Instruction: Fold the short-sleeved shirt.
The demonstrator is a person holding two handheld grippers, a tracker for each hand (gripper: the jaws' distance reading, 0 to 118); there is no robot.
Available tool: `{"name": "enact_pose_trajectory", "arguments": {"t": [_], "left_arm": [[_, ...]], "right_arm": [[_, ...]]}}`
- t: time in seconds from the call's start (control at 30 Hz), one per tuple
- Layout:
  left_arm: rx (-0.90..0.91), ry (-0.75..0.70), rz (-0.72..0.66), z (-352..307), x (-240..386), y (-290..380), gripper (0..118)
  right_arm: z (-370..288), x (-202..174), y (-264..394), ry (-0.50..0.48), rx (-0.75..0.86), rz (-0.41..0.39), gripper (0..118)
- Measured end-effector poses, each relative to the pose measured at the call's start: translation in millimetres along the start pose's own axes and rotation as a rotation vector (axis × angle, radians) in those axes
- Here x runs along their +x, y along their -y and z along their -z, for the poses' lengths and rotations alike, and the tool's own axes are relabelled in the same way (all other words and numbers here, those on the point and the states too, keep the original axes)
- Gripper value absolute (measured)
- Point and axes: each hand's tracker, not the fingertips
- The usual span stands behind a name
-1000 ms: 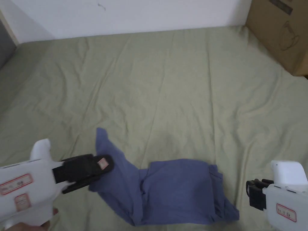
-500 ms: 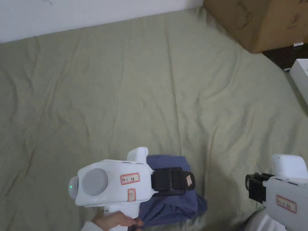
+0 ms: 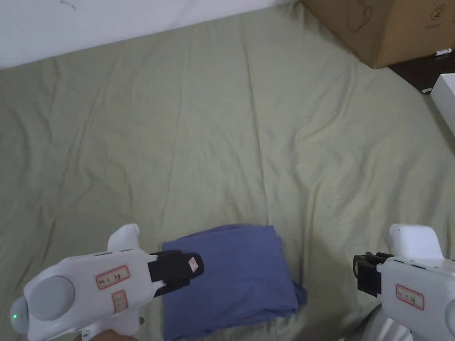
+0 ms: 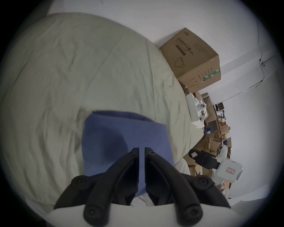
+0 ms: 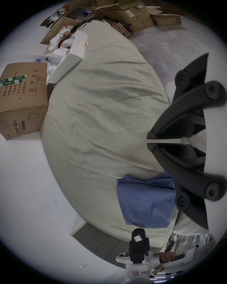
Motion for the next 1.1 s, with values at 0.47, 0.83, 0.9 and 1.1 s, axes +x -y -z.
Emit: {"name": "enact_pose_trajectory", "arguments": {"t": [0.47,0.83,0.9,1.1], "left_arm": [[-0.239,0.025,0.18,111.8,80.0,34.5,4],[-0.178,0.222,0.132,47.0,59.0,34.5,4],[-0.116,0.211,0.077,15.3,31.2,28.5,4],[0.05,0.058,-0.054,-63.3,-55.9,25.5,34]], "right_arm": [[-6.4,12.8,0.1,0.033,-0.008,0.017,5],[3.4,-44.3,-9.3,-0.052,-0.037,-0.143,5],[7.9,-63.7,-13.8,-0.071,-0.035,-0.197,5],[37.8,-113.9,-20.1,-0.127,-0.066,-0.291,5]]}}
